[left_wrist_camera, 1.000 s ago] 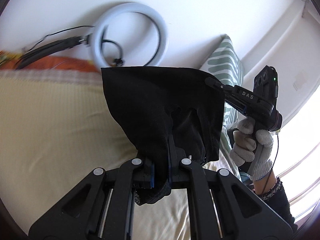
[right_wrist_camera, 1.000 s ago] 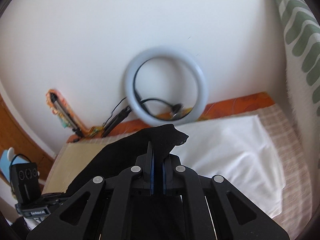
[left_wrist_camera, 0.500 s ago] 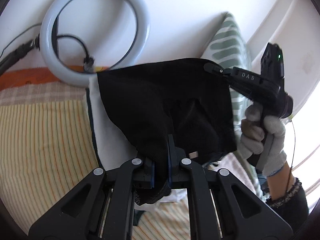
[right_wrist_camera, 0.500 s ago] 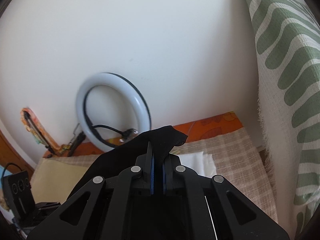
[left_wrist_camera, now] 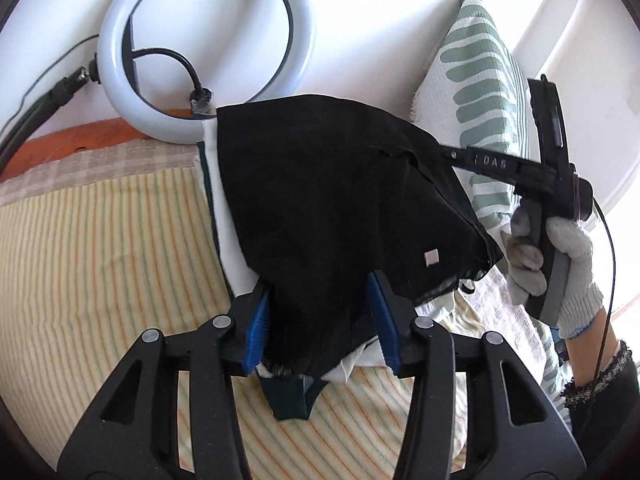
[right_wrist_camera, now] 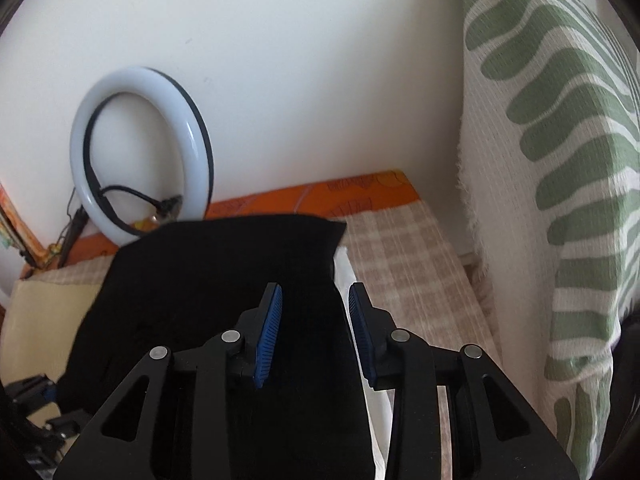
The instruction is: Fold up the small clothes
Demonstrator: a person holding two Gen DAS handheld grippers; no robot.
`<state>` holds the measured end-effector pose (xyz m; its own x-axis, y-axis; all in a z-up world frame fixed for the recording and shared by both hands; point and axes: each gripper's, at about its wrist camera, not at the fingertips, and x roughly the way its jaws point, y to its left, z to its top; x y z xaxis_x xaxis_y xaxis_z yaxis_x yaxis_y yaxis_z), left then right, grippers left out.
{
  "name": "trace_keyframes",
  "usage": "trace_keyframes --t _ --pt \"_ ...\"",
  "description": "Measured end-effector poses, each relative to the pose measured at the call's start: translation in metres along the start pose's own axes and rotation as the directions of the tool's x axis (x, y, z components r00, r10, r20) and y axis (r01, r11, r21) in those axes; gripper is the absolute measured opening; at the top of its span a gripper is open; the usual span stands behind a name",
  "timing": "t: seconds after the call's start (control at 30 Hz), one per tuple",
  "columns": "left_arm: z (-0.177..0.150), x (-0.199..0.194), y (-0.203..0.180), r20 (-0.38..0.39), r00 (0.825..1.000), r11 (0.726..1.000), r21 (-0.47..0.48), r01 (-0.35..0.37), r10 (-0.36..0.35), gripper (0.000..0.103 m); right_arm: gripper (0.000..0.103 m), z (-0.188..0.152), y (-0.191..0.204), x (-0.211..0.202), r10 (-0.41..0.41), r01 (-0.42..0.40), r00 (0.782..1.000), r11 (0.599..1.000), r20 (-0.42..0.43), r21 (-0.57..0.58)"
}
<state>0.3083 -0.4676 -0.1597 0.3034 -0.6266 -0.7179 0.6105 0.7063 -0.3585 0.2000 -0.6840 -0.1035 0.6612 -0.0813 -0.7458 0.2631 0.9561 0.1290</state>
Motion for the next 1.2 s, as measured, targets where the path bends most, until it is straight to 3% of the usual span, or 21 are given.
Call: trace_keyframes --t 0.37,0.57,0.67,0.8,0.87,0.97,1.2 --pt "-0.011 -0.072 -0.026 0.089 0.995 0.997 0.067 -0.042 0.036 0.056 0.033 -0.002 0.015 -0.063 -0.002 0.002 0.998 1.000 0.066 0.009" --pt "-0.021 -0.125 -0.045 0.173 0.983 0.992 0.100 -0.082 0.064 0.075 0.040 -0.007 0.038 -0.118 0.012 -0.012 0.992 1.000 0.127 -0.002" --pt "-0.028 -0.149 -0.055 0.205 0.977 0.990 0.115 -0.086 0.061 0.078 0.041 -0.016 0.048 -0.145 0.013 -0.013 0.989 1.000 0.146 0.002" --pt "-0.041 -0.179 -0.066 0.227 0.972 0.985 0.140 -0.101 0.067 0.086 0.058 -0.029 0.062 -0.178 -0.002 0.001 0.986 1.000 0.169 0.001" --pt "-0.046 -0.192 -0.069 0.241 0.968 0.984 0.142 -0.108 0.071 0.086 0.069 -0.036 0.071 -0.196 -0.021 0.021 0.983 1.000 0.184 -0.002" --pt "-0.055 -0.211 -0.068 0.258 0.963 0.984 0.137 -0.116 0.078 0.087 0.079 -0.047 0.086 -0.219 -0.048 0.051 0.983 0.999 0.179 -0.013" --pt "-0.080 -0.238 -0.068 0.245 0.965 0.983 0.126 -0.133 0.099 0.089 0.083 -0.082 0.125 -0.261 -0.086 0.091 0.975 0.996 0.204 -0.016"
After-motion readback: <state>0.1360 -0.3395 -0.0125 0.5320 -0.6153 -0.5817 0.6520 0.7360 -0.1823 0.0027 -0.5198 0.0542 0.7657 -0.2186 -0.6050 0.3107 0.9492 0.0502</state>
